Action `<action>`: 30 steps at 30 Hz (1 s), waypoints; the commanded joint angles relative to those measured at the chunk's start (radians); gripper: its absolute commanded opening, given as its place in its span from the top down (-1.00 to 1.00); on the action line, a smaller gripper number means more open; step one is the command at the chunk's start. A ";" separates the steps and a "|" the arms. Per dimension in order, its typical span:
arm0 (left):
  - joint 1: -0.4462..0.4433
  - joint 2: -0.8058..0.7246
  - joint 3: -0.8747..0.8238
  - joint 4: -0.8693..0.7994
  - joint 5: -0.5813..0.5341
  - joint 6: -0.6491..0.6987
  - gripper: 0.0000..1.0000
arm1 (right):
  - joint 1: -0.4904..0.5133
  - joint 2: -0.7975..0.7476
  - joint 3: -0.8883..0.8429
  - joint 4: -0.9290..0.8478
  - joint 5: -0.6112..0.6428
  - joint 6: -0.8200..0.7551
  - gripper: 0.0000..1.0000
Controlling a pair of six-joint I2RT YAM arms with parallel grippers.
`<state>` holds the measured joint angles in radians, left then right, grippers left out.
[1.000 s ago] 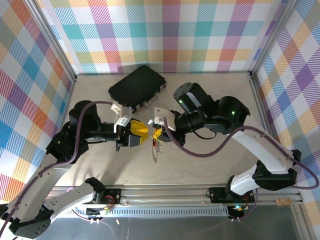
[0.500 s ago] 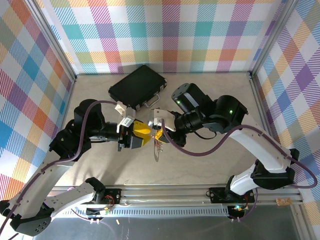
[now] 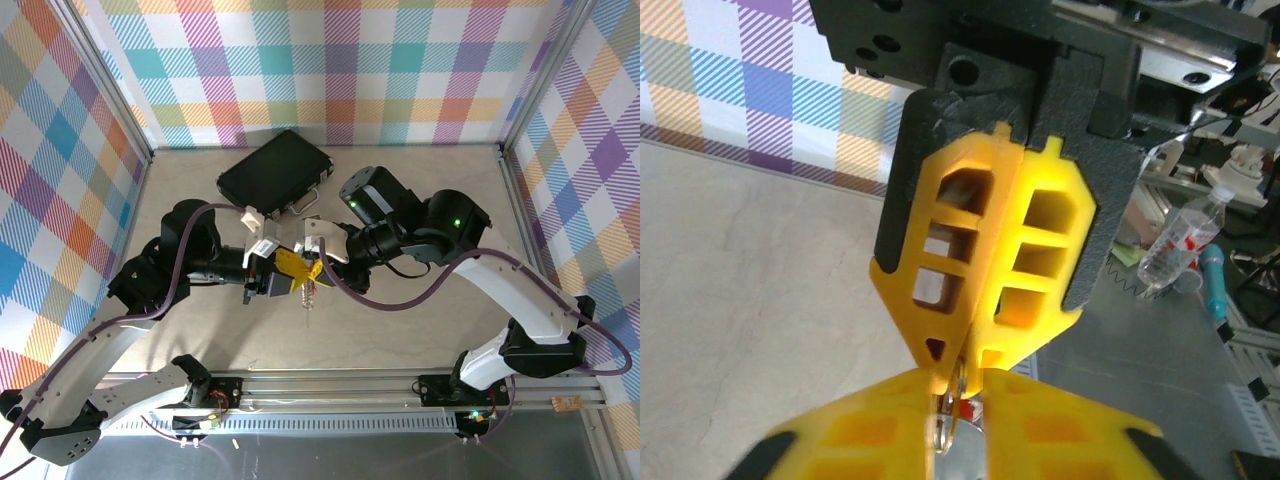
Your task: Put the keys on the keyring
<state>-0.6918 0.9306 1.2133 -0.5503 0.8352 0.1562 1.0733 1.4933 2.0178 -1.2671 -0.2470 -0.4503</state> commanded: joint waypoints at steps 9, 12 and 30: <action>-0.028 -0.006 -0.047 0.063 -0.015 -0.021 1.00 | 0.005 -0.040 -0.034 0.034 -0.023 0.007 1.00; -0.033 -0.033 -0.083 0.138 -0.024 -0.057 1.00 | 0.006 -0.065 -0.046 0.061 -0.041 0.023 1.00; -0.036 -0.120 -0.193 0.552 -0.049 -0.223 1.00 | 0.006 -0.229 -0.257 0.389 -0.084 0.198 0.13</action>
<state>-0.7254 0.8326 1.0298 -0.1219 0.7906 -0.0277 1.0733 1.2865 1.7817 -0.9657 -0.2974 -0.2874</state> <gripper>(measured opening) 0.063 0.427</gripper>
